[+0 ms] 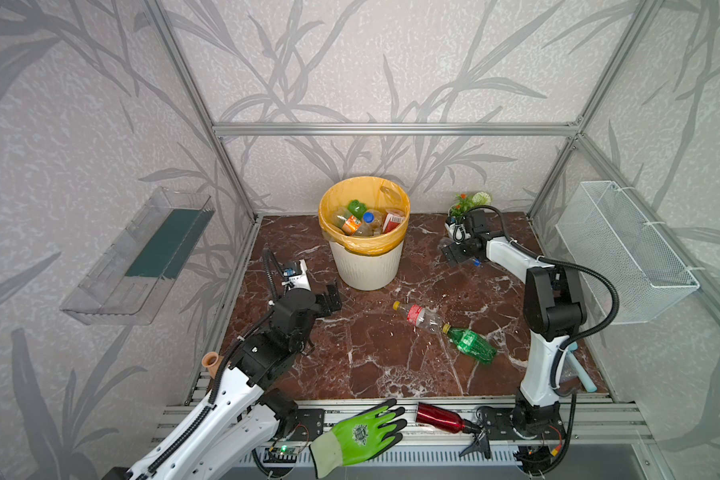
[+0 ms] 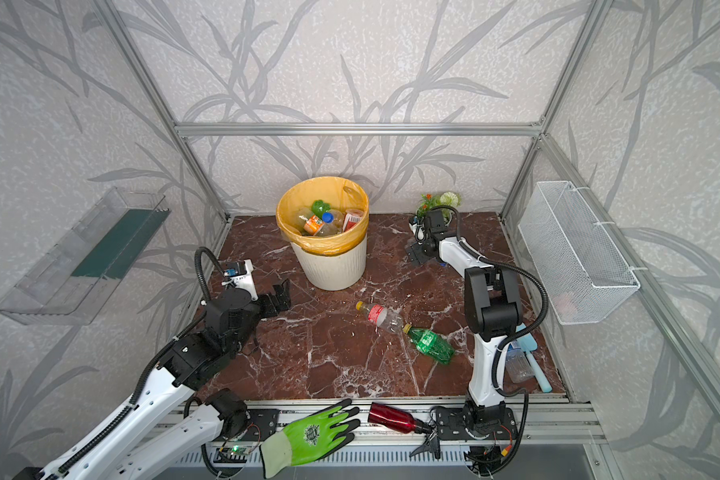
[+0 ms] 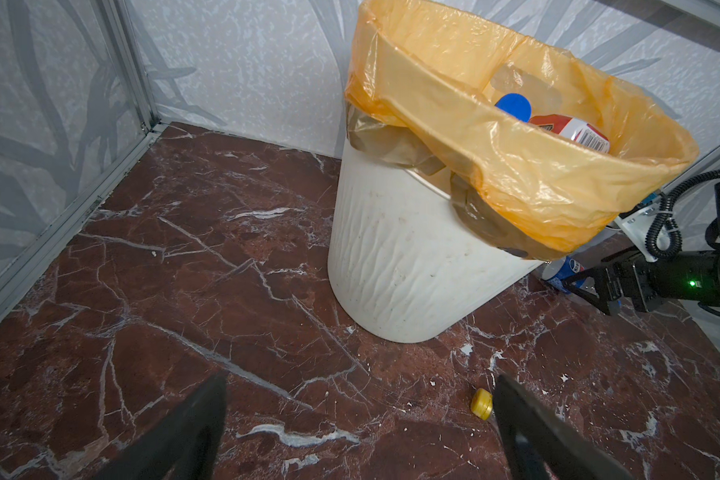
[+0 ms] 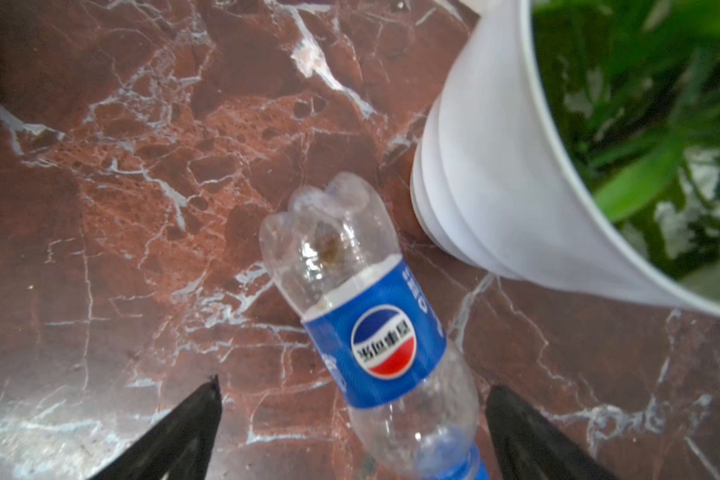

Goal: Throw the plastic bottles in the bin
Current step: 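Draw the left gripper back while the right gripper grasps the Pepsi bottle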

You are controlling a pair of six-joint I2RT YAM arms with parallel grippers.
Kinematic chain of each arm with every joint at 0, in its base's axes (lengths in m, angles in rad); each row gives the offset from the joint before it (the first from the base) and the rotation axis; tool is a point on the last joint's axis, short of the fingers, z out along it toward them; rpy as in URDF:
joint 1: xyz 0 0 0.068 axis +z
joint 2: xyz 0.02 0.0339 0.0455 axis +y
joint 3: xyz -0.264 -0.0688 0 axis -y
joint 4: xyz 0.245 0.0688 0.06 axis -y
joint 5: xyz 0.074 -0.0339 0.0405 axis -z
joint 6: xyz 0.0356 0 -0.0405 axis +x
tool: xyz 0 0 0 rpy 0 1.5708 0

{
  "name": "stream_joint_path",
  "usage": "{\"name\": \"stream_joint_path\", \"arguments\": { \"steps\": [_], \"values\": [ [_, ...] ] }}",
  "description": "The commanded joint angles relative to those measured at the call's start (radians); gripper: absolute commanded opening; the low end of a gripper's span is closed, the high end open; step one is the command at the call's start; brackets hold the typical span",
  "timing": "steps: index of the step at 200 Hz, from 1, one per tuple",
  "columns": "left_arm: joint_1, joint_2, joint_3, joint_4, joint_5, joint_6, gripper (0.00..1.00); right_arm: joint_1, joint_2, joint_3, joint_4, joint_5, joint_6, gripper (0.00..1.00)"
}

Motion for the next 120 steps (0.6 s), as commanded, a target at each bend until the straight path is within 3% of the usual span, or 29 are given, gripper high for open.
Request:
{"name": "stream_joint_path", "arguments": {
  "steps": [1, 52, 120],
  "values": [
    [0.001, -0.017, -0.006, -0.040, -0.038, -0.016, 0.99, 0.017, 0.050, 0.068, -0.054, 0.047, -0.062, 0.99],
    [0.003, -0.034, -0.014, -0.057, -0.054, -0.016, 0.99, 0.025, 0.163, 0.216, -0.170, 0.075, -0.091, 0.91],
    [0.003, -0.060, -0.035, -0.057, -0.067, -0.019, 0.99, 0.039, 0.293, 0.397, -0.464, 0.081, -0.099, 0.76]
  ]
}}
